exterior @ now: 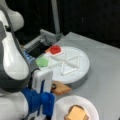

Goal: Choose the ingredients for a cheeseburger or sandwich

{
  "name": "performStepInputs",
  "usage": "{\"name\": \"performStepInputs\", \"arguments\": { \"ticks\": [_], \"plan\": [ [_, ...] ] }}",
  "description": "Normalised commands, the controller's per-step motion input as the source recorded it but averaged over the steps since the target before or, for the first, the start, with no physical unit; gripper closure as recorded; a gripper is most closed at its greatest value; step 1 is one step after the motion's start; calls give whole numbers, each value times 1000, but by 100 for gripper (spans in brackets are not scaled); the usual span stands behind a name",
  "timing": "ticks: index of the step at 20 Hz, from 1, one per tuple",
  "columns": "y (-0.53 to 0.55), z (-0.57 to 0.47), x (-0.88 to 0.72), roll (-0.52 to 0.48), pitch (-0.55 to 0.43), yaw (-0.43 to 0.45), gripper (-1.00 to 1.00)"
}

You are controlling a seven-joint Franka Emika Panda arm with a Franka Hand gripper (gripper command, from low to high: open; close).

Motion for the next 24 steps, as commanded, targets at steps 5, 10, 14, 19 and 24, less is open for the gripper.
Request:
{"name": "performStepInputs", "arguments": {
  "ticks": [5,10,14,19,24],
  "plan": [
    [-317,-145,822,-168,153,291,100],
    [-241,-69,465,-140,176,258,100],
    [-104,-51,297,-175,171,217,100],
    [-17,-66,227,-234,144,203,100],
    [40,-64,169,-193,112,152,100]
  ]
}}
